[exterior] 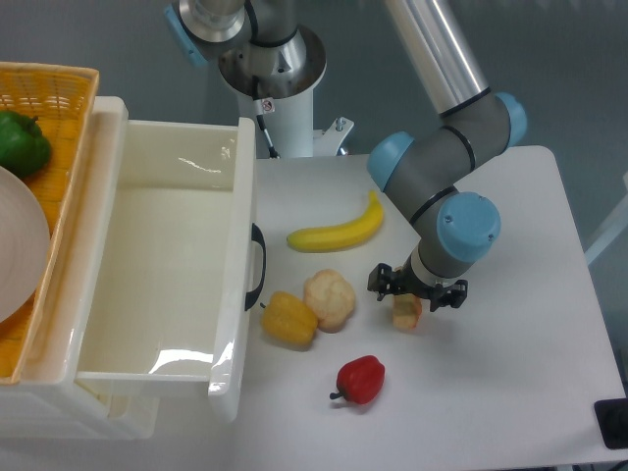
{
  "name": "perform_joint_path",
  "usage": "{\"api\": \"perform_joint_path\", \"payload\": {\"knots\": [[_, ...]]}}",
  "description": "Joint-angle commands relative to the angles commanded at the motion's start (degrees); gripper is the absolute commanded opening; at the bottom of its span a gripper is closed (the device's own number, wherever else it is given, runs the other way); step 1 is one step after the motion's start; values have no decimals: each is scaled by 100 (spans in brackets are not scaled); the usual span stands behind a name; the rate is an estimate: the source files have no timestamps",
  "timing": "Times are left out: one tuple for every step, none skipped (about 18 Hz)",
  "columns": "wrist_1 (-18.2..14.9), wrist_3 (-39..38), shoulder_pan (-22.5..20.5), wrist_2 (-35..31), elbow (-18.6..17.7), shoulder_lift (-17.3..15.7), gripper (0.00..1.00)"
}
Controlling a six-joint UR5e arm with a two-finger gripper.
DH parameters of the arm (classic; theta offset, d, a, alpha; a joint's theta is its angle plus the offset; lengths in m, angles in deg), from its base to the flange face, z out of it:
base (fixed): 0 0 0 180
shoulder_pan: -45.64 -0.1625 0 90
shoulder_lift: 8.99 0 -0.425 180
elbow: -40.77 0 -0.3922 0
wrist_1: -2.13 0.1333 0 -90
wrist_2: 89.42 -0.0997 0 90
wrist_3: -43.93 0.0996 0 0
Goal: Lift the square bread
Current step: 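Lower the gripper around the square bread slice and close, then lift the gripped bread slice up off the table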
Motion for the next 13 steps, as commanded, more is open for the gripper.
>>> {"api": "perform_joint_path", "payload": {"knots": [[9,9,0,9,9,0,35],[9,0,-9,9,18,-9,20],[0,0,-9,17,18,-26,12],[0,9,-9,18,35,-44,6],[0,9,-17,18,70,-53,5],[-9,17,-18,18,105,-88,5],[-9,18,-18,18,123,-123,5],[0,44,-18,18,132,-167,5],[-9,79,-18,26,175,-193,5],[-9,157,-18,26,211,-254,5],[-9,237,-18,18,211,-333,5],[-35,281,-9,0,211,-447,5],[-70,299,-9,17,211,-596,5]]}}
